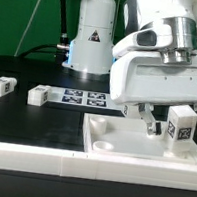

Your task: Assemble one leg

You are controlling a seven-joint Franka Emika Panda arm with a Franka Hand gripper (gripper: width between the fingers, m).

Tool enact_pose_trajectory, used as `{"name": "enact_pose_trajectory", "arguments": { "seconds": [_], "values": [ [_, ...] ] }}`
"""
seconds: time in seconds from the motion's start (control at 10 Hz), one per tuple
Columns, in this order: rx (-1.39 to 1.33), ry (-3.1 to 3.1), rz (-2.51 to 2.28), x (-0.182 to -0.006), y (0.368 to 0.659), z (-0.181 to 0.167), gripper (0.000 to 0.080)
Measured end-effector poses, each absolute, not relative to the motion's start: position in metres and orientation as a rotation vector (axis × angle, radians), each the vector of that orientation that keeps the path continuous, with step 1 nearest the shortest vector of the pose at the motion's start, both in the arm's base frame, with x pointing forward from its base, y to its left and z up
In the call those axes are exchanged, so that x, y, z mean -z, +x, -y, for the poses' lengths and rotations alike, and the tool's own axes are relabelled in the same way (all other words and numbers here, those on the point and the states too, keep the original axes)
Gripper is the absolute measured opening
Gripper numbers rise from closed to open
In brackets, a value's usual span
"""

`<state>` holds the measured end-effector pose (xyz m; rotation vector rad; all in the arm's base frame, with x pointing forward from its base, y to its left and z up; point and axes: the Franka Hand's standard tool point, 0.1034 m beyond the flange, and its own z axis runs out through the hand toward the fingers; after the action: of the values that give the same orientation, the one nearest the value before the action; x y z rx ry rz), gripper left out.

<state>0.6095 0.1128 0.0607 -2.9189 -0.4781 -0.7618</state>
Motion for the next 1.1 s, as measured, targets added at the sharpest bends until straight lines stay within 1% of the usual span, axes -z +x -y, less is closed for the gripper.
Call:
{"name": "enact_pose_trajectory", "arguments": {
  "seconds": [0.2, 0.3, 0.4, 0.5, 0.6, 0.9, 1.0, 1.1],
  "values": [
    [0.730, -2.927, 0.492, -0.083, 0.611, -0.110, 0.0649],
    [0.723, -2.929, 0.492, -0.088, 0.613, -0.108, 0.0649],
    [0.643, -2.936, 0.499, -0.091, 0.614, -0.108, 0.0649],
    [0.651, -2.937, 0.495, -0.096, 0.621, -0.106, 0.0649],
    [0.573, -2.943, 0.492, -0.093, 0.621, -0.105, 0.0649],
    [0.203, -2.950, 0.453, -0.089, 0.621, -0.112, 0.0649],
    [0.128, -2.947, 0.438, -0.090, 0.622, -0.113, 0.0649],
    [0.002, -2.937, 0.433, -0.090, 0.617, -0.116, 0.0649]
  ]
}}
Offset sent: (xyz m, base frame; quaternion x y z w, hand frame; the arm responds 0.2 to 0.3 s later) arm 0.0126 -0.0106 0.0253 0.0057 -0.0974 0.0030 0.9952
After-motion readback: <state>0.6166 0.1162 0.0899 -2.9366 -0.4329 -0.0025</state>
